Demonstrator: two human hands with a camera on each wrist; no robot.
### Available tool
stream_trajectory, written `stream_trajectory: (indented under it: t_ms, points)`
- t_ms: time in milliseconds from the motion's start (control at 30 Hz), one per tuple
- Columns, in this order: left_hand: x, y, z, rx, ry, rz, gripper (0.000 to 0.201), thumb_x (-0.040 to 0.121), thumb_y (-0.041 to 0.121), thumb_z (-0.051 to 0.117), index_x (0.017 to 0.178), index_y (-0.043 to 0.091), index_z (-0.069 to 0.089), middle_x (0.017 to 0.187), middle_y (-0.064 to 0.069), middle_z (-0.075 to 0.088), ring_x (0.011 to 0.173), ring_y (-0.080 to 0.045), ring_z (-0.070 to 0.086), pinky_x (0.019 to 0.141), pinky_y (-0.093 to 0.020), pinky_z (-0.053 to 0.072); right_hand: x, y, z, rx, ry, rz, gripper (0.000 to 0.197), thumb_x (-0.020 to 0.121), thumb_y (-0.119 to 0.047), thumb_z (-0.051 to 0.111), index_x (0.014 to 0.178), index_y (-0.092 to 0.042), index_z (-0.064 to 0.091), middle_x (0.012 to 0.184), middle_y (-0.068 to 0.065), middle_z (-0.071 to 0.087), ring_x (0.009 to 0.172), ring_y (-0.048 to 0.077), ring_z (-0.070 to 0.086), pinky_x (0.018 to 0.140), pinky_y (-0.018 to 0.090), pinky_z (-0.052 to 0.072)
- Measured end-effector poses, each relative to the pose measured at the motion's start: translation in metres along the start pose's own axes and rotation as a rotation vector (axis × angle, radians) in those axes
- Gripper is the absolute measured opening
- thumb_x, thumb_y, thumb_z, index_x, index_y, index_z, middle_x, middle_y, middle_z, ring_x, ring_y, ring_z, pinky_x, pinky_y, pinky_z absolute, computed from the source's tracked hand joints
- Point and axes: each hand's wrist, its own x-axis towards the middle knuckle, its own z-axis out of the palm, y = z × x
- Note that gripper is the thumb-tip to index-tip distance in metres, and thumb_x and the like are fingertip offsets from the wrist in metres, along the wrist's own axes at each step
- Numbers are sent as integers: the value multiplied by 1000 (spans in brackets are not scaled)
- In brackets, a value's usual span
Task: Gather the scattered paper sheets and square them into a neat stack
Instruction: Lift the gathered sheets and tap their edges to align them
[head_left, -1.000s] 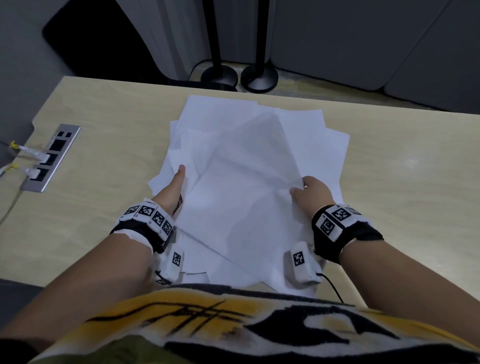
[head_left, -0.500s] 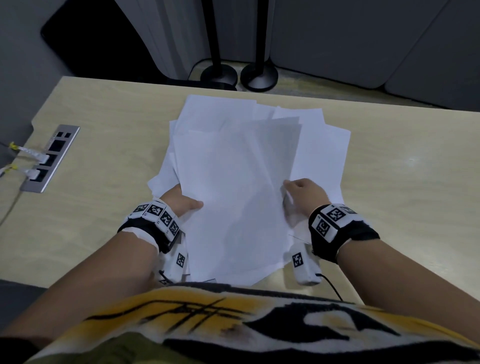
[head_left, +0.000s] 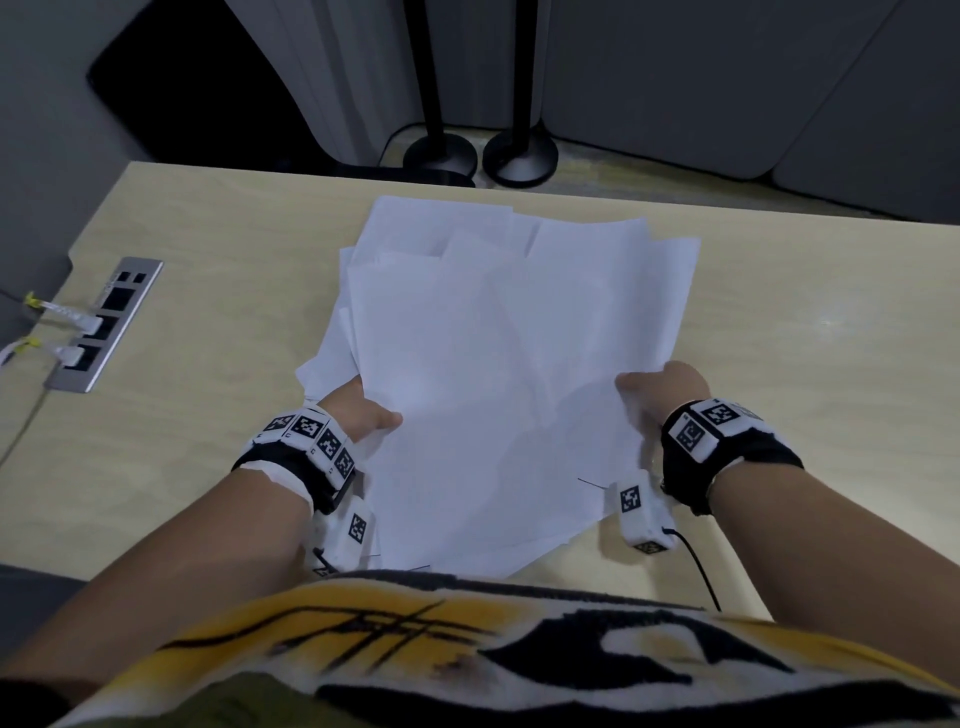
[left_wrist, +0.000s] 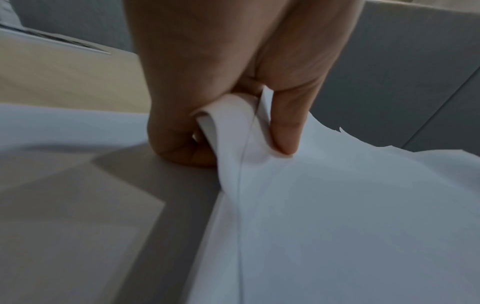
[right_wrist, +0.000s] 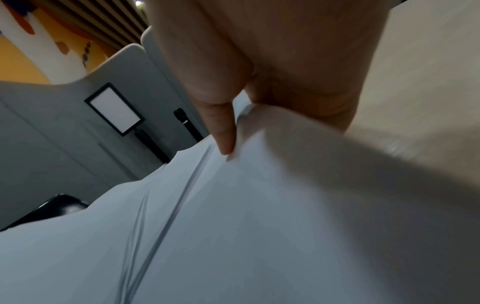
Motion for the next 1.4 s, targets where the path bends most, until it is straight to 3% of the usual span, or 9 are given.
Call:
stream_trajectory:
  t_ms: [133,300,467,633,767,967,1100,1300,1400]
  points:
    - [2,-1,-1,-18,-10,-23,64,82,20,73,139,16,43,133,-4,57,124,-28,52,109,-40,37,3,7,-7,135,36,-112,15,81,-20,56,93,-12,62,85,7,66,76,30,63,70,33,54]
    - [6,-5,-4,-40,-25,-54,69,78,22,76,139,18,44,132,-4,59,122,-29,54,108,-45,39,0,16,-16,232,320,-259,10,80,-13,42,73,-7,44,63,6,45,55,26,40,52,26,31]
    - [2,1,-4,-39,-22,-73,67,80,19,75,139,16,44,132,-6,58,122,-31,54,108,-45,39,1,15,-21,41,107,-228,12,85,-5,47,93,-14,49,73,1,51,74,28,51,59,28,37]
    - [-3,7,-2,-29,11,-80,60,84,16,72,138,12,45,134,-8,56,124,-31,52,108,-42,38,-16,-11,-44,163,504,-382,14,85,-6,40,87,-10,53,67,6,51,70,32,52,56,31,38]
    - [-4,8,0,-25,30,-66,60,83,15,72,137,9,46,133,-12,56,122,-33,52,108,-42,39,-40,-47,-74,410,603,-620,26,89,-11,42,109,-13,58,82,-2,54,77,21,50,66,27,40]
    - [-9,10,0,-86,12,-68,53,84,9,69,133,5,49,131,-13,57,121,-34,52,107,-41,39,-71,-73,-68,737,475,-771,27,89,-10,48,112,-21,58,88,-15,62,76,-1,60,69,14,49]
    - [-12,13,-2,-256,56,-93,43,91,9,57,131,-2,50,130,-20,56,122,-37,52,99,-35,41,-73,-54,-27,349,245,-598,30,92,-14,48,122,-12,54,108,2,62,90,17,55,72,22,40]
    - [0,-8,-5,-739,-16,-235,105,50,89,57,136,29,51,138,-2,54,123,-32,55,106,-48,40,-65,-5,37,-284,-228,-415,38,93,-14,51,128,-6,38,116,13,59,98,30,58,74,30,42]
    - [-17,4,1,-543,-50,-12,95,51,66,82,132,23,56,130,2,61,121,-26,57,107,-43,41,-62,-2,41,-348,-321,-428,50,90,-21,59,134,-8,37,111,6,57,93,24,56,73,28,43]
